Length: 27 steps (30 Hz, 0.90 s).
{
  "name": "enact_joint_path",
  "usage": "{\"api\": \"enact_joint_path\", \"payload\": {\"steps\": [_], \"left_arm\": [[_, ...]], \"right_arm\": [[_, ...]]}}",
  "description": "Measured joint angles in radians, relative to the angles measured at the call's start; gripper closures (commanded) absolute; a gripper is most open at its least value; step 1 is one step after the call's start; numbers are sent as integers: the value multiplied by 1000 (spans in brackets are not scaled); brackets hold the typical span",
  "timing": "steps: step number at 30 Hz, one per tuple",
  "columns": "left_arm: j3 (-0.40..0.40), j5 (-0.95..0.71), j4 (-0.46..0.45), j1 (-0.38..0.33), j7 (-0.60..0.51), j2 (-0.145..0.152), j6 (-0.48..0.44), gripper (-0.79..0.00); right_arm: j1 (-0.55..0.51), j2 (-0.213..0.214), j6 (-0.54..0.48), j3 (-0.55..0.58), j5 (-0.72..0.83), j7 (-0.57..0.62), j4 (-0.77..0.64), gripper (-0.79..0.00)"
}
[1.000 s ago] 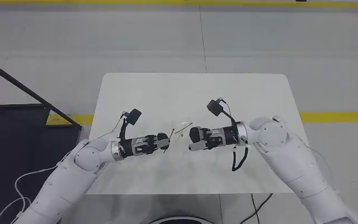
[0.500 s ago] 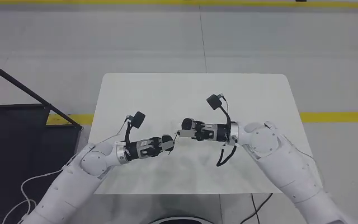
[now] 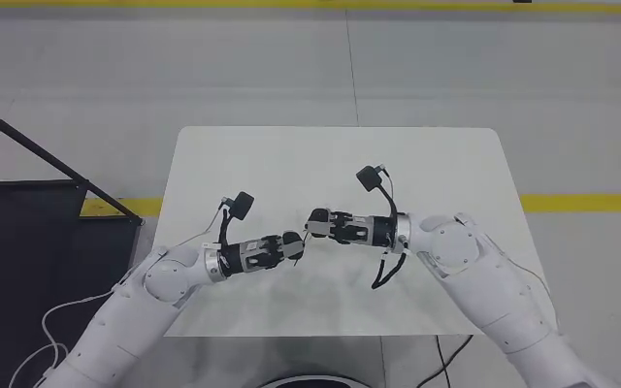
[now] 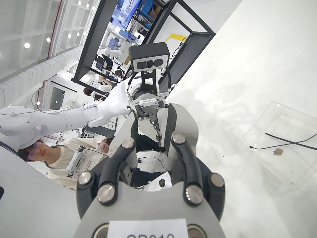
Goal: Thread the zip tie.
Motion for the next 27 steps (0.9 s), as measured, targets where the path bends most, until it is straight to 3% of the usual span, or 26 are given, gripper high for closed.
{"api": "enact_joint_path", "payload": {"steps": [6,16,18,27], "left_arm": [[-5,1,4,2,2,-4,-4,0],[-13,2,6,5,-6,-10,-6,0],[-13,2,6,6,-7,-11,-6,0],[-18,3,7,10,-12,-16,-4,-18]], "right_arm": [[0,-5,25,4,-4,5,-1,-252],[-5,-13,36,15,-13,2,1,-80],[-6,-14,39,17,-14,2,2,0],[-14,-20,52,27,-28,-4,-2,0]]}}
